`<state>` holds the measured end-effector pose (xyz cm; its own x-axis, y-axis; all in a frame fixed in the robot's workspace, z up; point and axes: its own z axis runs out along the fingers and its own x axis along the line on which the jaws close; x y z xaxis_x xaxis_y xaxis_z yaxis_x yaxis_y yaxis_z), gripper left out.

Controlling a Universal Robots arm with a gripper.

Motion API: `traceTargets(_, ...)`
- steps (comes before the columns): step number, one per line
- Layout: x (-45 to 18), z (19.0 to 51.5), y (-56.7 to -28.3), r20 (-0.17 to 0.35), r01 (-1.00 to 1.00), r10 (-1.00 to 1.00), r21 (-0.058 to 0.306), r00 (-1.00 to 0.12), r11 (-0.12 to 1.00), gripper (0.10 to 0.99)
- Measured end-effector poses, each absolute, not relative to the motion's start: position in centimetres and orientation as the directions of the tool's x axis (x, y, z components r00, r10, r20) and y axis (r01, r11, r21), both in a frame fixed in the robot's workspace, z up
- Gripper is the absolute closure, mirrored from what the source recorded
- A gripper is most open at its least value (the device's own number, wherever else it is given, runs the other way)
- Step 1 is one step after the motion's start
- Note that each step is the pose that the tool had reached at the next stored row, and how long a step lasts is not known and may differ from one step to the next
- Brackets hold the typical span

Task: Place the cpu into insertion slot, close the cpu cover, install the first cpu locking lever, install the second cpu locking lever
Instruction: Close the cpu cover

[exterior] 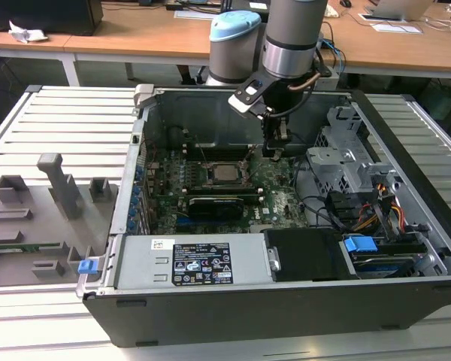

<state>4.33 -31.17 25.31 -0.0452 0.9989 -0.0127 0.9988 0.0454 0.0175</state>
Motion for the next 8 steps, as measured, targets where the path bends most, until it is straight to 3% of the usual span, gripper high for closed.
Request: traceTargets(8, 3.2, 25.3, -31.2, -0.013, 0.999, 0.999, 0.018, -0.045, 0.045, 0.98)
